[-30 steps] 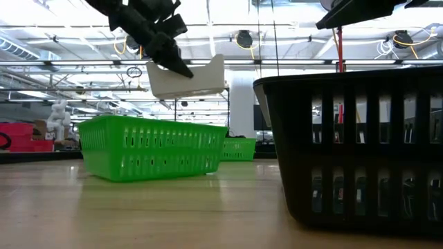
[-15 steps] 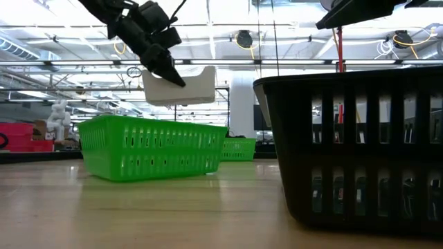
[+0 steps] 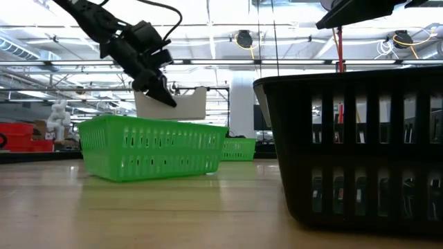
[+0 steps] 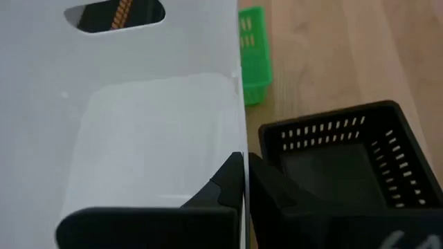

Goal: Stack baskets by color
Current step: Stack the top right white bin on top of the top left white bin

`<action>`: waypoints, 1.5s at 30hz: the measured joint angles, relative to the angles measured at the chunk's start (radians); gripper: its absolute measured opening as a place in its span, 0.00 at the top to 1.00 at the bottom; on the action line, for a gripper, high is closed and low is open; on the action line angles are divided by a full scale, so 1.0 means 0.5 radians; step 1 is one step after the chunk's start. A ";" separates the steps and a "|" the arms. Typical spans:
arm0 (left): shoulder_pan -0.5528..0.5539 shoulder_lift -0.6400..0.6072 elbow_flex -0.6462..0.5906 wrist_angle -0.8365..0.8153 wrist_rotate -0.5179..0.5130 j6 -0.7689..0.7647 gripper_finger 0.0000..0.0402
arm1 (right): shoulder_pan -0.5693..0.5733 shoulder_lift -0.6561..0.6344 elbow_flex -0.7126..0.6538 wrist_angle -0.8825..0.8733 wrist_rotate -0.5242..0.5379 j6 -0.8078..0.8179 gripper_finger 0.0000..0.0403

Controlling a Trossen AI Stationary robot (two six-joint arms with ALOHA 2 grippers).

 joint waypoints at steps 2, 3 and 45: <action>0.019 0.000 -0.015 0.027 0.023 0.072 0.99 | 0.000 0.000 0.000 0.007 0.000 -0.005 0.56; 0.030 0.000 -0.024 0.028 0.032 0.107 0.99 | 0.000 0.000 0.000 0.007 0.000 -0.009 0.56; 0.103 0.360 -0.037 0.151 -0.061 0.223 0.92 | 0.000 0.000 0.001 0.036 -0.001 -0.034 0.56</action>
